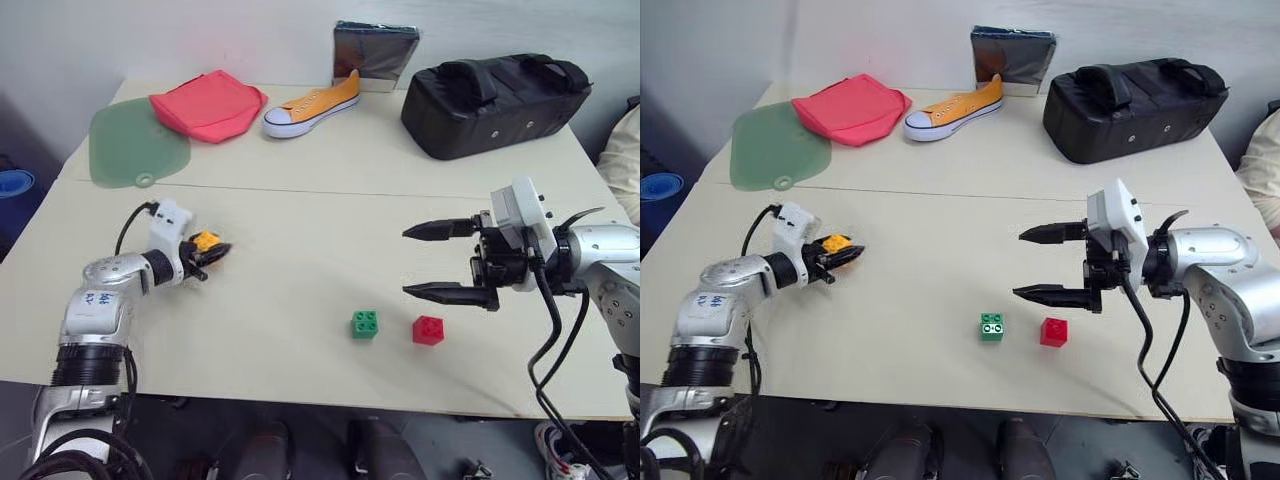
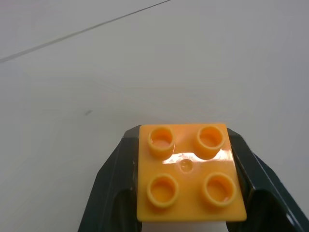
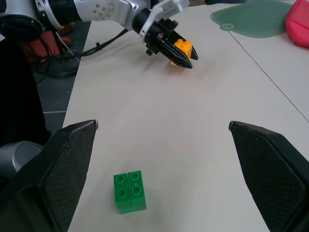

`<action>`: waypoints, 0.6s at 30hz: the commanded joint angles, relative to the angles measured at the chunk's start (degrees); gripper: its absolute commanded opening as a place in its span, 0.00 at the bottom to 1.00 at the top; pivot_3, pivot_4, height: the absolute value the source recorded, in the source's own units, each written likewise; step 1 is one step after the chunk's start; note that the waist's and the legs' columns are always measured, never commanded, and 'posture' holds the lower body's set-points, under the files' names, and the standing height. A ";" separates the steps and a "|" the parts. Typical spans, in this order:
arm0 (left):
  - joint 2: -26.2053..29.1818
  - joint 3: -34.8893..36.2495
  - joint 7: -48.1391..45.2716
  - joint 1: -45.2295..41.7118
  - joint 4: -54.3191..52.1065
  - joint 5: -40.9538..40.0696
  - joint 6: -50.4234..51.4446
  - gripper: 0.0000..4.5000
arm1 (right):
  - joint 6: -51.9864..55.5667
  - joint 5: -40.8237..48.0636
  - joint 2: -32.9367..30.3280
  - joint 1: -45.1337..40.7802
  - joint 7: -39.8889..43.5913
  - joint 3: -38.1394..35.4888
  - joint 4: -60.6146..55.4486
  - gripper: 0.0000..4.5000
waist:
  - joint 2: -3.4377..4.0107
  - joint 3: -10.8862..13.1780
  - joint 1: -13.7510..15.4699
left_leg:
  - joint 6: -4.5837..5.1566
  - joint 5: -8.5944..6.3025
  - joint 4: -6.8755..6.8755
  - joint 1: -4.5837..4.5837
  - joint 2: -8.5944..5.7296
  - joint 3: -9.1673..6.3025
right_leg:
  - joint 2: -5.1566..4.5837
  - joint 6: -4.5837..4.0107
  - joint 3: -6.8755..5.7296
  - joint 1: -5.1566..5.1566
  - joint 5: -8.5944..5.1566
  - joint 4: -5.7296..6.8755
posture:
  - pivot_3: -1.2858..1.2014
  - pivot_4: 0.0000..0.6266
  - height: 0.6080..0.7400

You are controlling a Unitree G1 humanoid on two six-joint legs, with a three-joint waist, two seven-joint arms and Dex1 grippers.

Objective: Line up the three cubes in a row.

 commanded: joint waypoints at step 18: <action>-3.47 -24.97 -20.70 -7.16 -9.72 5.84 -2.18 0.34 | -1.10 -0.25 -3.18 11.05 -1.84 -6.08 -9.06 1.00 | 0.00 0.00 -0.08 | 0.09 0.01 0.05 -0.07 0.00 -0.01 | 0.08 0.00 0.01 -0.02 0.00 0.10 | 0.52 0.24 1.00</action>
